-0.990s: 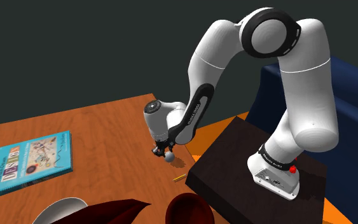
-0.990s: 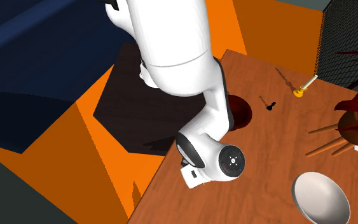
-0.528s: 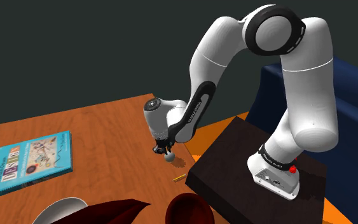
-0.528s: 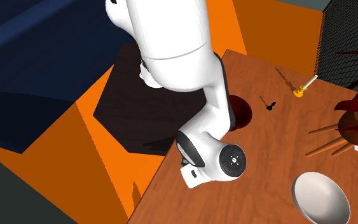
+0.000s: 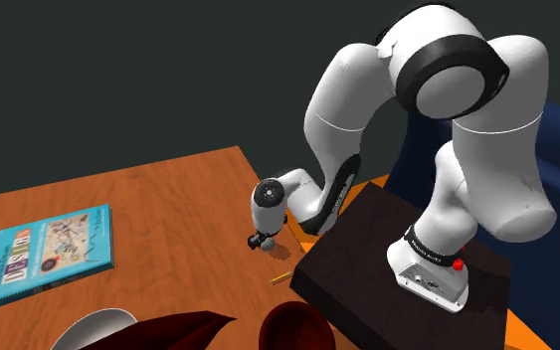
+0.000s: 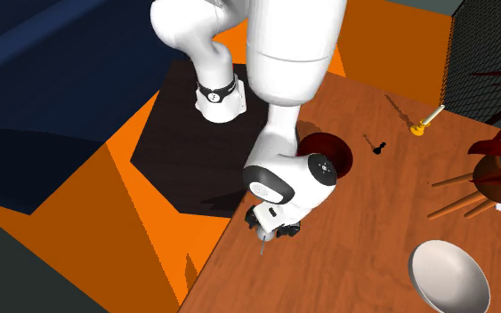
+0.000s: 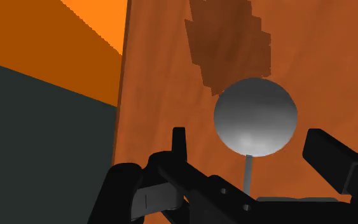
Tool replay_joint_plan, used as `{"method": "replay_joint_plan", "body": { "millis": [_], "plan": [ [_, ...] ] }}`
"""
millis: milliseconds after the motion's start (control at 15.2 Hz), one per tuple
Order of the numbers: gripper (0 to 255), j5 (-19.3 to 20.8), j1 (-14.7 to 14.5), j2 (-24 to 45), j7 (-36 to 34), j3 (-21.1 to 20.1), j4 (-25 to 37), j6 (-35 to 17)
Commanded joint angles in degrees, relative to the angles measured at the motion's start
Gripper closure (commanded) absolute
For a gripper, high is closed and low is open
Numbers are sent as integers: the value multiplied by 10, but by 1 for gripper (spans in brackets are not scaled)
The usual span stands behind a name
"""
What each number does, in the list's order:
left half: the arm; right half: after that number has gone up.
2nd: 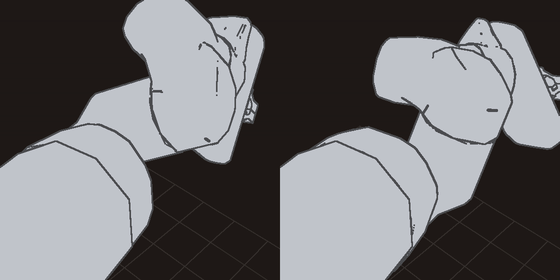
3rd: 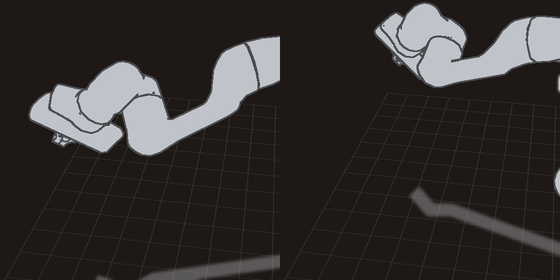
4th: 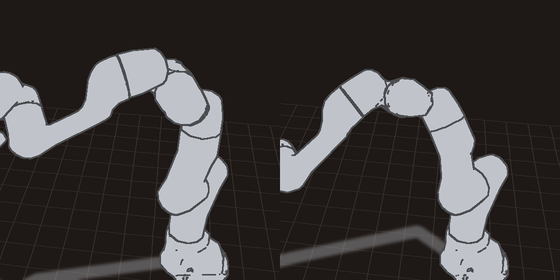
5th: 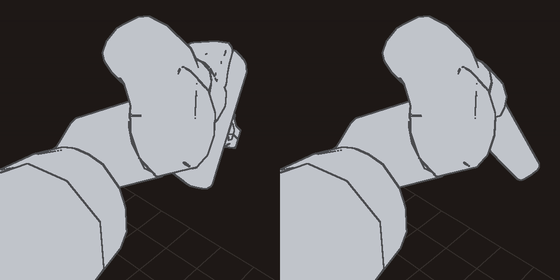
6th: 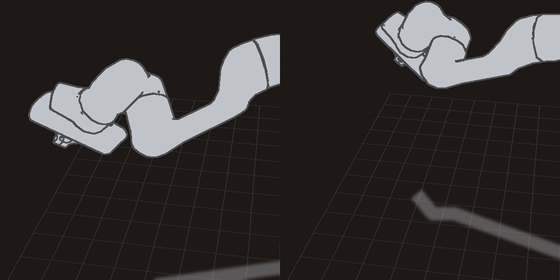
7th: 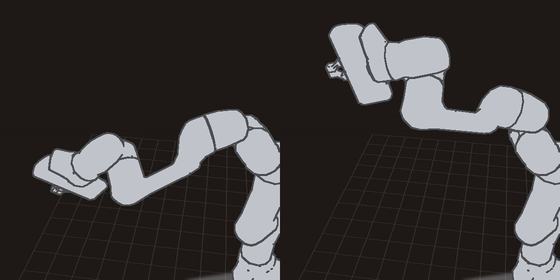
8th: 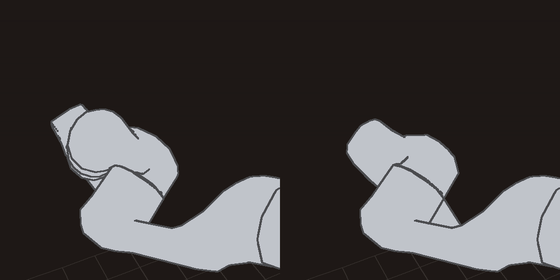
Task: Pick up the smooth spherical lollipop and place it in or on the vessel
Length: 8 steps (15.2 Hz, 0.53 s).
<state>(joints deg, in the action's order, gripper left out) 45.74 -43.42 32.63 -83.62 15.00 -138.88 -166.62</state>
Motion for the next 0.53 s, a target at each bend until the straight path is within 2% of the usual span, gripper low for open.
{"method": "replay_joint_plan", "body": {
  "millis": [0, 462],
  "plan": [
    [0, 109, -169, 28, -222, 147, -24, -102],
    [0, 103, -180, 108, -238, 167, 13, -154]
  ]
}}
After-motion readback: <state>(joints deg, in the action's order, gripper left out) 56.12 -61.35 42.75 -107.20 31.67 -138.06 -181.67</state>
